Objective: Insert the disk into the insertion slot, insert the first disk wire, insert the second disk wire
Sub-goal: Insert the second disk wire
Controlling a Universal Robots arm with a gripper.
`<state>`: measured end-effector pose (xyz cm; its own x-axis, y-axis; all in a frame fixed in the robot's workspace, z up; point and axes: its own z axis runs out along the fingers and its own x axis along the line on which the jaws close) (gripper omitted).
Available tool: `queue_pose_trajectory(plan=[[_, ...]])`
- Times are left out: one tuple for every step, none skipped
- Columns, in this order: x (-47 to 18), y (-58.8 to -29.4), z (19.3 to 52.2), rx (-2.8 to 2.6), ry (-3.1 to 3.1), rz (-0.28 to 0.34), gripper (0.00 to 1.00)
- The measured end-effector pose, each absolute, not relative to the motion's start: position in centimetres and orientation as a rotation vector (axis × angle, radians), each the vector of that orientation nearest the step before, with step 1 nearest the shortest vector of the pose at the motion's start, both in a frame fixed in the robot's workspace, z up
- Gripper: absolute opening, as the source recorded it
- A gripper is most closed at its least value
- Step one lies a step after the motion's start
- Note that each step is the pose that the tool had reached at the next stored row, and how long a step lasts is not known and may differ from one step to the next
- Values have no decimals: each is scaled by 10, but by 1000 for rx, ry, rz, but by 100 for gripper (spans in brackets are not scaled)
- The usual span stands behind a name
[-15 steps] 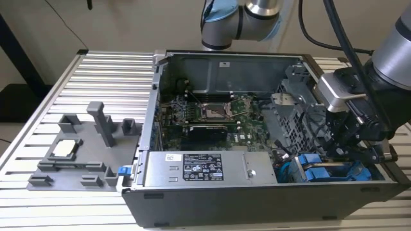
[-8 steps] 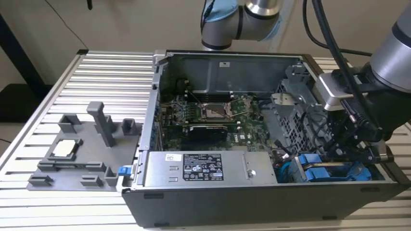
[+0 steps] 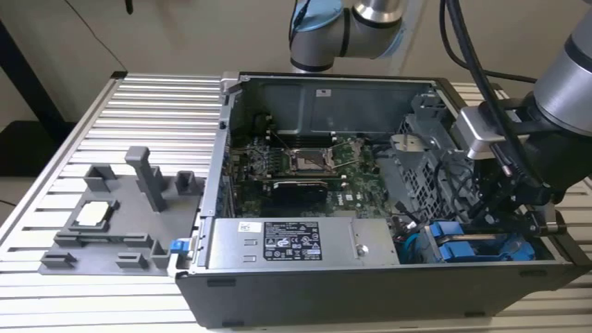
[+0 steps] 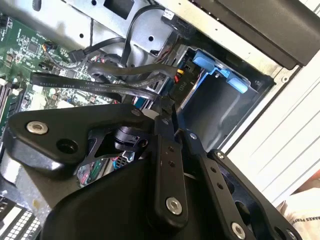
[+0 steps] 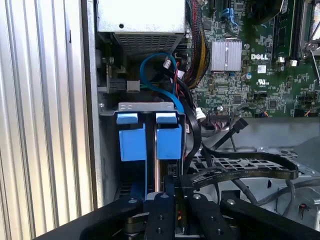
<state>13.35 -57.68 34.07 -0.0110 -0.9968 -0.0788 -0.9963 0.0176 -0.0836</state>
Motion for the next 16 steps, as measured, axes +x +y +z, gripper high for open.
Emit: queue_pose_trajectory(plan=[[134, -577, 339, -2125, 2156, -7, 16], [134, -577, 338, -2125, 2156, -7, 16], [135, -577, 337, -2125, 2155, -6, 24], [134, -577, 340, -2125, 2156, -6, 30], [134, -577, 341, -2125, 2156, -5, 30], [134, -577, 343, -2125, 2156, -6, 30], [134, -577, 345, -2125, 2156, -5, 30], [134, -577, 348, -2125, 2156, -5, 30], [134, -577, 352, -2125, 2156, -5, 30], [134, -577, 356, -2125, 2156, -5, 30], [134, -577, 361, -2125, 2156, -5, 30], [134, -577, 365, -2125, 2156, -5, 30], [134, -577, 370, -2125, 2156, -5, 30], [134, -577, 374, -2125, 2156, -5, 30], [134, -577, 378, -2125, 2156, -5, 30], [134, -577, 380, -2125, 2156, -5, 30]])
